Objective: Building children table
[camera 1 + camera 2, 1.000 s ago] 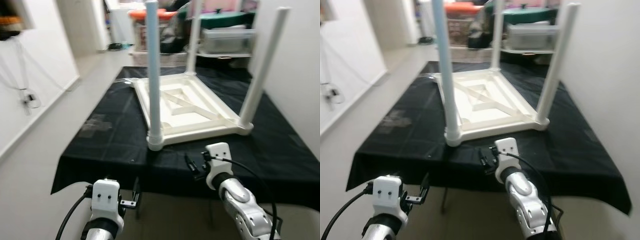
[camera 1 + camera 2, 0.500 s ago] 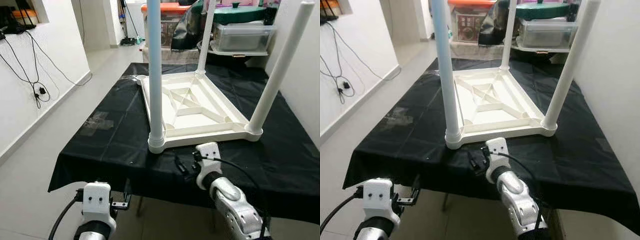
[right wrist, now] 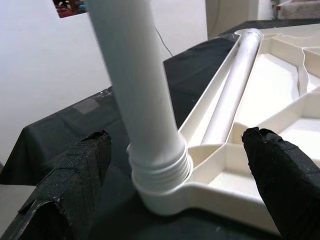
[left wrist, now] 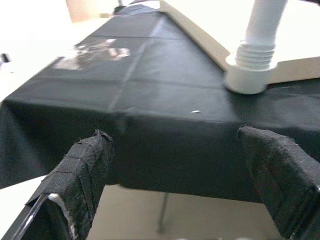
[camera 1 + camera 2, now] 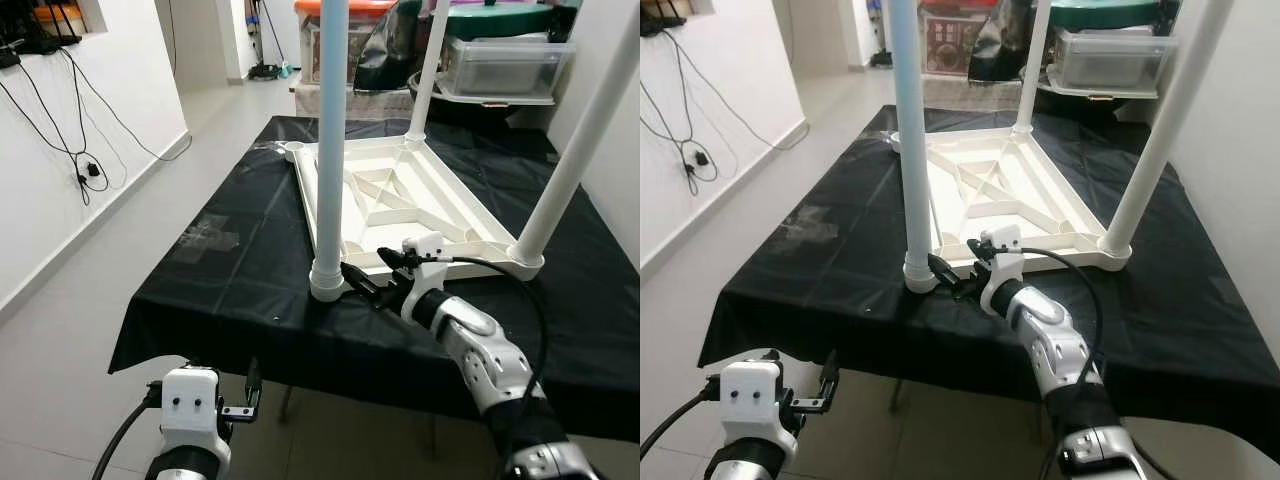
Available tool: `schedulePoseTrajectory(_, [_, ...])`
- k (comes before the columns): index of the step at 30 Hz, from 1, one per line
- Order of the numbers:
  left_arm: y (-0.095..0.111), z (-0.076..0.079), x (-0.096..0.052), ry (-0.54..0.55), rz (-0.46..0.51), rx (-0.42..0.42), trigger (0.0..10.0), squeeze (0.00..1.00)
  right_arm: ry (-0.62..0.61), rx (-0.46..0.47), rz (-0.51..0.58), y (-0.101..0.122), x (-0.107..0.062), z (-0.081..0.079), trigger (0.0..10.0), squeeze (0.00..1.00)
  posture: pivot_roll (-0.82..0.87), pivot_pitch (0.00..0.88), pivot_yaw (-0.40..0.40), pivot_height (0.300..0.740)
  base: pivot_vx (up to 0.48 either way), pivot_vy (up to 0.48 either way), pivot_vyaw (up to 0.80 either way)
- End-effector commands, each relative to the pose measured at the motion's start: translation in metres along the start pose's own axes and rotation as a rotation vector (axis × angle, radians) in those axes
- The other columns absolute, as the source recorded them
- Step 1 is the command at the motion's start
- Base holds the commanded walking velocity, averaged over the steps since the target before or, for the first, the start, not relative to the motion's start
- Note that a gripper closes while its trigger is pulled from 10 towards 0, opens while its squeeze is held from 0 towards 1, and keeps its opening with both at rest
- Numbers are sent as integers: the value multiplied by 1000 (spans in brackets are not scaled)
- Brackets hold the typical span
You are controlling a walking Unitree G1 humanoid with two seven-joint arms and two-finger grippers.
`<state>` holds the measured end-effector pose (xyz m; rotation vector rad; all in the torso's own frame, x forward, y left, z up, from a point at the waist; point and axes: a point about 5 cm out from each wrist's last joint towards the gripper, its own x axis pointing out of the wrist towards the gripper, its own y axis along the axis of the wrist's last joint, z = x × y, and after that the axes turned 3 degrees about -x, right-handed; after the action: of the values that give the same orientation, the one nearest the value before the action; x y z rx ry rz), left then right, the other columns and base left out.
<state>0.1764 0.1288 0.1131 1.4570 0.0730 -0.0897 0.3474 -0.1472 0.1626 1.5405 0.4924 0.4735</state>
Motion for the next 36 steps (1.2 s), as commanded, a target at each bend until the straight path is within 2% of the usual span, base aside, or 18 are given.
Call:
schedulePoseTrajectory(1, [0,1,-2,-10,-3,3,10000,0,15,2,23,3,1,1,10000,1000,91,99,-26,740,0,0,0])
schedulePoseTrajectory(3, [0,2,-4,-13,-5,6,10000,0,24,5,26,5,3,3,10000,1000,94,107,-26,740,0,0,0])
schedulePoseTrajectory(4, [1,3,-6,-19,-7,9,10000,0,49,7,35,10,6,5,10000,0,97,125,-26,740,0,0,0])
schedulePoseTrajectory(13, [3,6,-11,-27,-11,10,10000,0,114,2,76,25,19,4,10000,0,101,139,-24,740,0,0,0])
schedulePoseTrajectory(16, [7,11,-12,-57,11,4,10000,0,166,6,102,32,27,-1,10000,0,105,145,-25,740,0,0,0])
schedulePoseTrajectory(17, [11,18,-14,-114,33,19,10000,0,215,10,121,37,33,-8,10000,0,106,147,-27,740,0,0,0])
schedulePoseTrajectory(20, [13,23,-16,-156,44,29,10000,0,253,9,131,40,38,-13,10000,0,105,149,-28,740,0,0,0])
schedulePoseTrajectory(29, [16,29,-19,-198,66,39,10000,0,304,4,148,46,48,-19,10000,0,107,149,-31,740,0,0,0])
schedulePoseTrajectory(36, [25,38,-20,-239,132,65,10000,0,333,-4,157,50,61,-29,10000,0,111,149,-33,740,0,0,0])
